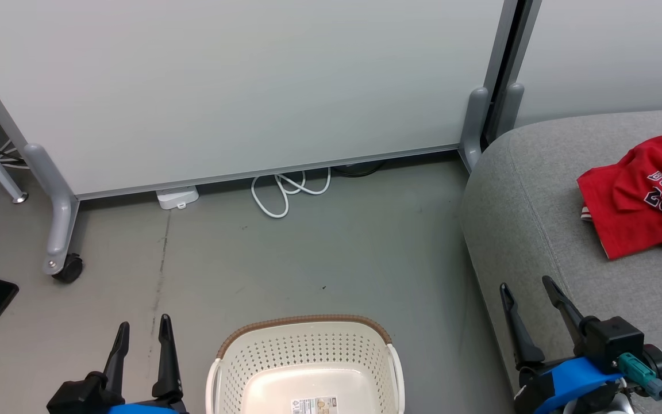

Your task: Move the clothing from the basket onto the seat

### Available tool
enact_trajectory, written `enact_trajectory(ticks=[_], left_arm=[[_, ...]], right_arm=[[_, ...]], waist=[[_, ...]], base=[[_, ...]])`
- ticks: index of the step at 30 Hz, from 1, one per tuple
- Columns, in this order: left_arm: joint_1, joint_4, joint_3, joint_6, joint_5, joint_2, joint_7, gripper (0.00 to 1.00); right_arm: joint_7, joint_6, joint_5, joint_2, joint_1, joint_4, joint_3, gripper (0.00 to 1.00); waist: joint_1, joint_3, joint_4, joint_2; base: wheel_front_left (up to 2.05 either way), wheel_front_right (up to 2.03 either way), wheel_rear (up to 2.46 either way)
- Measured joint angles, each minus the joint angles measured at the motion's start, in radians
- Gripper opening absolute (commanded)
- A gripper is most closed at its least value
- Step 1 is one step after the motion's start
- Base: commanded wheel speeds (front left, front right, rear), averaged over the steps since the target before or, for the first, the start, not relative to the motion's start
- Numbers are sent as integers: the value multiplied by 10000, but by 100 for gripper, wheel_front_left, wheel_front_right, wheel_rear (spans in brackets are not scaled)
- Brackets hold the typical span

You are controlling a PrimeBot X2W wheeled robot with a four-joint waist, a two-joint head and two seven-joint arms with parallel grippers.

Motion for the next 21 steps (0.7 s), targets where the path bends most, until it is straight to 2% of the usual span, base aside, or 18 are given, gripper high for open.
enact_trajectory(ticks=[19, 20, 21], left_arm=[[3, -58, -67, 0, 77, -6, 0, 100], [5, -8, -65, 0, 73, -10, 8, 0], [34, 75, -65, 0, 71, -17, 25, 0]], right_arm=[[2, 0, 199, 0, 23, 0, 142, 100], [2, 0, 199, 0, 24, 42, 144, 0], [2, 0, 199, 2, 38, 128, 148, 0]], waist=[[0, 17, 80, 0], [0, 17, 84, 0], [1, 17, 84, 0]], base=[[0, 0, 0], [0, 0, 0], [0, 0, 0]])
